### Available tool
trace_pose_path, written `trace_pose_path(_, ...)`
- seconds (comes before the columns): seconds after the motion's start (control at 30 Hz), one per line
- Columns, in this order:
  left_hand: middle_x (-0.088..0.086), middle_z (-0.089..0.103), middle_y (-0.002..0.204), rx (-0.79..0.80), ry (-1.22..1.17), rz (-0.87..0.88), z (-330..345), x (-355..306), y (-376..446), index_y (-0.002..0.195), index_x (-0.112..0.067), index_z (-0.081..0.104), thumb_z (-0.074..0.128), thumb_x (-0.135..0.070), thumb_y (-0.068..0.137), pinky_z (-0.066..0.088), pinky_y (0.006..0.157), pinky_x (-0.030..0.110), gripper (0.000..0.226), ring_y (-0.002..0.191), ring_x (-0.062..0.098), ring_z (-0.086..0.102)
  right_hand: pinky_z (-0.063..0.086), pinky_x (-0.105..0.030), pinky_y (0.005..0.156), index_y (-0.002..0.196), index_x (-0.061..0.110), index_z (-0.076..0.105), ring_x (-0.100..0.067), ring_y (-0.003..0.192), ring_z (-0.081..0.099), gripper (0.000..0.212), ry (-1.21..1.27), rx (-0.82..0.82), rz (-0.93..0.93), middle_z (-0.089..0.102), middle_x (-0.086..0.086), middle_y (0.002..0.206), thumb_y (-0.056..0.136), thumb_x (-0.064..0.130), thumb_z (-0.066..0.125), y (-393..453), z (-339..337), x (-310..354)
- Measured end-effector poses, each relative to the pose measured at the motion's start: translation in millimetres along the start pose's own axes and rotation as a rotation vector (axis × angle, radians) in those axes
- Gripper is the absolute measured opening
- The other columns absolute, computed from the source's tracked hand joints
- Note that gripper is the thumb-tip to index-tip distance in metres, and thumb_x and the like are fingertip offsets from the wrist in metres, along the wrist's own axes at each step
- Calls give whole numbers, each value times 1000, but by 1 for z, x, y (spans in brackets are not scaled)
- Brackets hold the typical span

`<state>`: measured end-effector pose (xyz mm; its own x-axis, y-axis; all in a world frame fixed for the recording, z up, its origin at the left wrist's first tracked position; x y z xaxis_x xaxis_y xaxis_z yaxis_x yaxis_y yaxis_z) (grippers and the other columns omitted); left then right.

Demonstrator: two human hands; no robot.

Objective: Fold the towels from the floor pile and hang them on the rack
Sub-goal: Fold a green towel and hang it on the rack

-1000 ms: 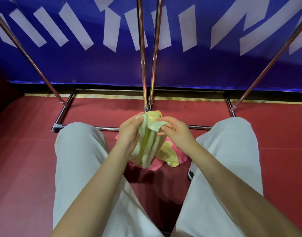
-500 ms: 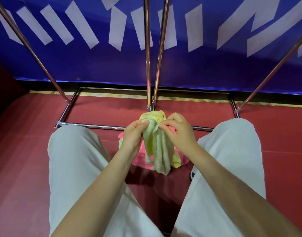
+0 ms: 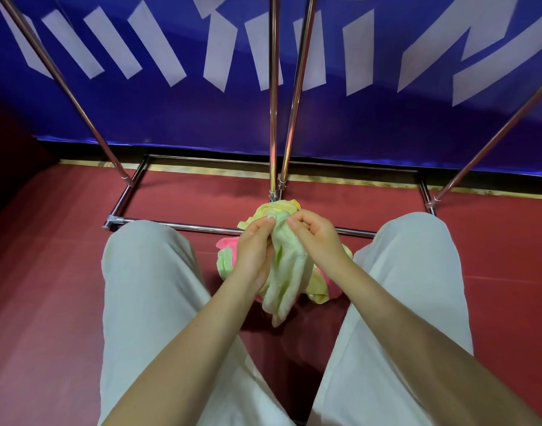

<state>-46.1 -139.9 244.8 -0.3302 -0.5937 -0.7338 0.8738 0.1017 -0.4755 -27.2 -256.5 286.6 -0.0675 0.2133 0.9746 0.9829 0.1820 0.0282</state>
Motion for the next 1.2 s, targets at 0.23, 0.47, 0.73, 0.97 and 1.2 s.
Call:
trace_pose_path(0.23,16,65,98,103,97,73,14,-2,-1,119,9,59,53,-9,96,53,66,21,30,78,14,65,44,-19,86,88,22,66,-6,95,61,11,-126,-122,-118,68,11,91,92,14,59,3,-2,6)
trace_pose_path(0.47,10,67,92,158,183,103,19,-1,-4,115,9,61,50,-10,97,52,68,19,28,78,10,65,36,-6,68,85,21,55,4,77,57,9,-186,-196,-68,60,11,81,91,16,61,4,-6,3)
trace_pose_path(0.73,-9,68,69,159,149,123,18,2,-8,96,-4,64,46,-11,100,49,63,16,20,67,1,63,39,-9,67,88,9,56,4,72,56,7,-109,-211,-21,60,10,80,90,13,61,6,-6,-6)
trace_pose_path(0.97,12,69,98,38,233,168,8,-4,1,102,-5,69,51,-11,97,50,83,32,19,91,20,63,34,-10,56,92,12,56,2,54,47,6,-18,-86,-18,51,15,65,92,6,55,4,-2,-2)
trace_pose_path(1.2,-4,64,83,-73,491,392,0,-38,2,101,-14,65,52,-12,97,47,73,18,14,74,3,57,37,-4,66,104,23,57,1,58,49,15,-213,-8,-74,45,19,62,91,16,60,-5,-2,-8)
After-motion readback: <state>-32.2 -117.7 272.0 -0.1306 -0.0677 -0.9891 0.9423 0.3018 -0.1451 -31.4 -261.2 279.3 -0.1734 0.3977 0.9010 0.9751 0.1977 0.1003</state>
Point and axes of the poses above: each hand's wrist, its own y-axis towards the middle knuckle, its own z-axis out of the palm, x = y × z, the point moved 6 cm from there along y, towards the middle knuckle
